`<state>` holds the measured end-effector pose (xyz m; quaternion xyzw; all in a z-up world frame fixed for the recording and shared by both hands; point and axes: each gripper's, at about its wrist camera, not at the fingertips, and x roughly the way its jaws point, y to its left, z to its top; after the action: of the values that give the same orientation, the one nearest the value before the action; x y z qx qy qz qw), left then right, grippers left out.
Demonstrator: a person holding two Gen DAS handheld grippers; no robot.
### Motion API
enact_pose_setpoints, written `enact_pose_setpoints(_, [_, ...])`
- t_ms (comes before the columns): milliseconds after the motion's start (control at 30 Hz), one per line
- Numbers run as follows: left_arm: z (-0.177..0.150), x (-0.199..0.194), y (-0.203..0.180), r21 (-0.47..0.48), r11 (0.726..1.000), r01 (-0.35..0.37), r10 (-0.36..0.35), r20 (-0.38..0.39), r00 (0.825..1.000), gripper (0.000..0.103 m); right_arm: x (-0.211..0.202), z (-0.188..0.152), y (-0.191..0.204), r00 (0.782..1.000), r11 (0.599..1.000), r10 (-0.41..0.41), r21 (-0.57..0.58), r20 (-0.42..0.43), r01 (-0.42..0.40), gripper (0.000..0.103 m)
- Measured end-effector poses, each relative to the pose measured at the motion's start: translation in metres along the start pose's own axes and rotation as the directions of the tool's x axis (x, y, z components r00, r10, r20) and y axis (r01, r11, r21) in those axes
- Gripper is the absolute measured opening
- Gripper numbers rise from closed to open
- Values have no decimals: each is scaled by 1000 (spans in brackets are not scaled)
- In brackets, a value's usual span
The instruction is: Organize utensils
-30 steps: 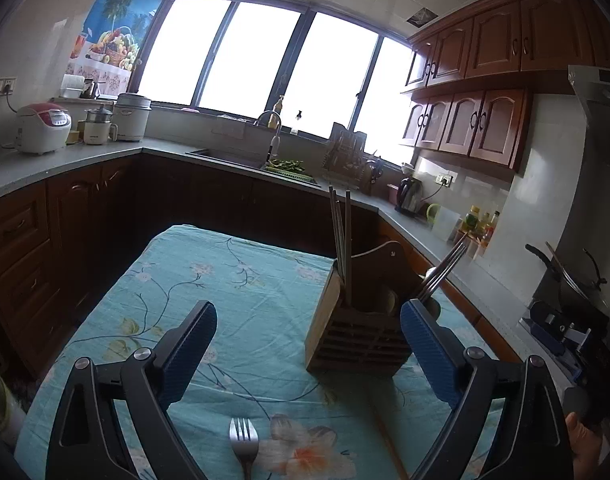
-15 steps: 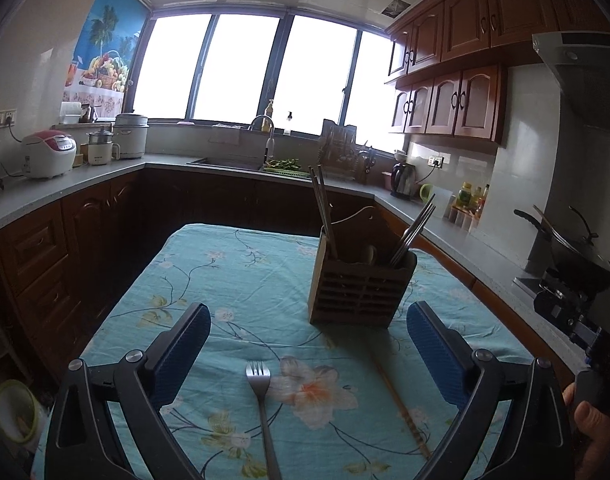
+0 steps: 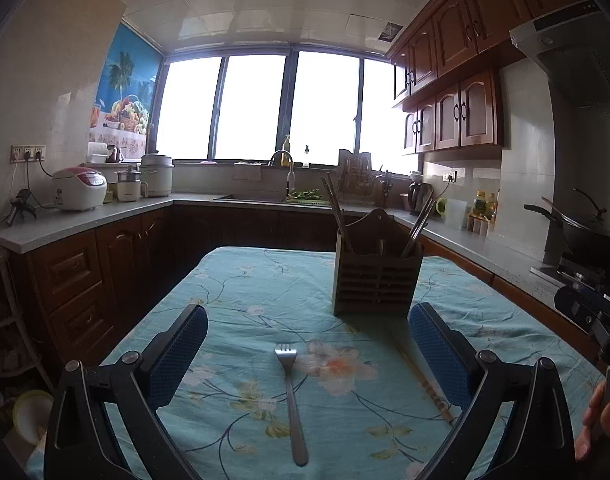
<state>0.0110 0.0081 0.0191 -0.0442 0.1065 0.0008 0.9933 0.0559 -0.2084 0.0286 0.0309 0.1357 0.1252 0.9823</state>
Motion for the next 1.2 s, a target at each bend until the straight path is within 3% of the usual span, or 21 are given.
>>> enact_pose_setpoints(433, [-16, 3, 1, 32, 999, -25, 27, -50, 998, 102, -1, -24, 13, 998, 999, -4, -32, -67, 2, 103])
enact_pose_setpoints(1200, [-17, -5, 4, 52, 997, -56, 59, -42, 997, 102, -12, -30, 5, 999, 1000, -27, -7, -39, 26, 103])
